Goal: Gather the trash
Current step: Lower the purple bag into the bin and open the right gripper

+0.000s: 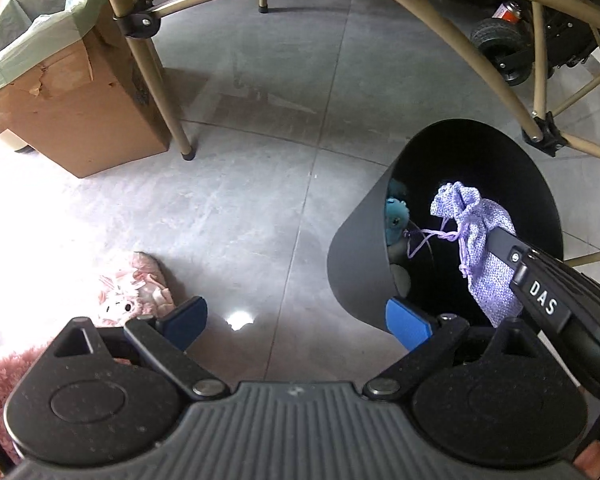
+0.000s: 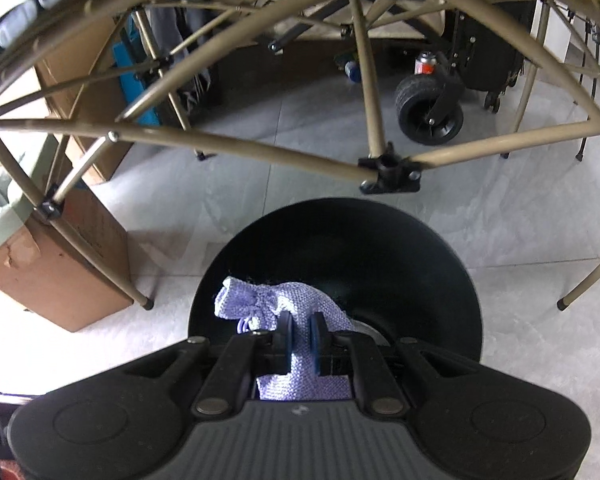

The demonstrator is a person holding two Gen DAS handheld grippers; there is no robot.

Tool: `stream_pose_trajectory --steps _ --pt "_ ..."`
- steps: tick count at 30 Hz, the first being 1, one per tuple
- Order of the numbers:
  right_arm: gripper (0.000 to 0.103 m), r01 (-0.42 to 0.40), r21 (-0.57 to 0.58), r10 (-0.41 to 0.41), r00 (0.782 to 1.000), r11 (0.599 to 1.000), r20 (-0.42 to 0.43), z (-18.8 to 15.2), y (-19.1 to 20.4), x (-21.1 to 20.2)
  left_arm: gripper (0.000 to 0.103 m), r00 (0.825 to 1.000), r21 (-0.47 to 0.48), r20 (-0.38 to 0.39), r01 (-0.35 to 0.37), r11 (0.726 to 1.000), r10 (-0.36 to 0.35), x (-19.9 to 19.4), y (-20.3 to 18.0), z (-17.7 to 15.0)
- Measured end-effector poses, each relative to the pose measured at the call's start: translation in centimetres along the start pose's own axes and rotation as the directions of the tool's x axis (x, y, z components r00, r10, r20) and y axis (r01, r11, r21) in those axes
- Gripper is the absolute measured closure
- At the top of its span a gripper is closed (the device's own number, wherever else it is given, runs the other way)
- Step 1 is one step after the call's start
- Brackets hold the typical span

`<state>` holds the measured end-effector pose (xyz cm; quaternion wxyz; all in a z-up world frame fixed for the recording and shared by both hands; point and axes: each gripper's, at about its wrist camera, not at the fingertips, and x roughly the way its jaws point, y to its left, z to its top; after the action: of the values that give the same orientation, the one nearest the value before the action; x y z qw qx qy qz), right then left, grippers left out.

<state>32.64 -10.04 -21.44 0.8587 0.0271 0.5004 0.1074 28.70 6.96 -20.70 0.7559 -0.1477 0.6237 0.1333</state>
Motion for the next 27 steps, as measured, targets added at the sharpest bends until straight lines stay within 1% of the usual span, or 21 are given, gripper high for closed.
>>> stream_pose_trajectory --steps 6,12,19,22,24,25,27 --pt "0.093 0.026 0.007 -0.026 0.997 1.0 -0.073 -0.3 0.2 1.9 0.005 0.999 0.002 0.0 -0.046 0.999 0.046 0.5 0.4 0.0" --pt "0.093 0.051 0.018 -0.049 0.994 0.999 -0.102 -0.4 0.0 3.1 0.006 0.997 0.029 0.008 -0.083 0.996 0.083 0.6 0.2 -0.1" --pt "0.093 0.075 0.038 -0.07 0.99 0.996 -0.124 -0.5 -0.5 3.8 0.006 0.996 0.034 0.002 -0.084 0.996 0.084 0.8 0.3 -0.2" --pt "0.091 0.076 0.036 -0.071 0.99 0.996 -0.124 -0.5 -0.4 3.9 0.006 0.997 0.032 0.0 -0.08 0.996 0.08 0.8 0.3 -0.1" --pt "0.087 0.076 0.038 -0.07 0.989 0.996 -0.129 -0.5 -0.5 3.9 0.006 0.997 0.029 0.001 -0.08 0.996 0.08 0.8 0.3 -0.1" --pt "0.087 0.08 0.038 -0.075 0.989 0.996 -0.13 -0.5 -0.4 3.9 0.006 0.997 0.028 0.001 -0.08 0.996 0.08 0.8 0.2 -0.1" --pt "0.079 0.087 0.037 -0.082 0.988 0.996 -0.128 -0.5 -0.5 3.8 0.006 0.997 0.028 -0.001 -0.079 0.996 0.079 0.8 0.3 -0.1"
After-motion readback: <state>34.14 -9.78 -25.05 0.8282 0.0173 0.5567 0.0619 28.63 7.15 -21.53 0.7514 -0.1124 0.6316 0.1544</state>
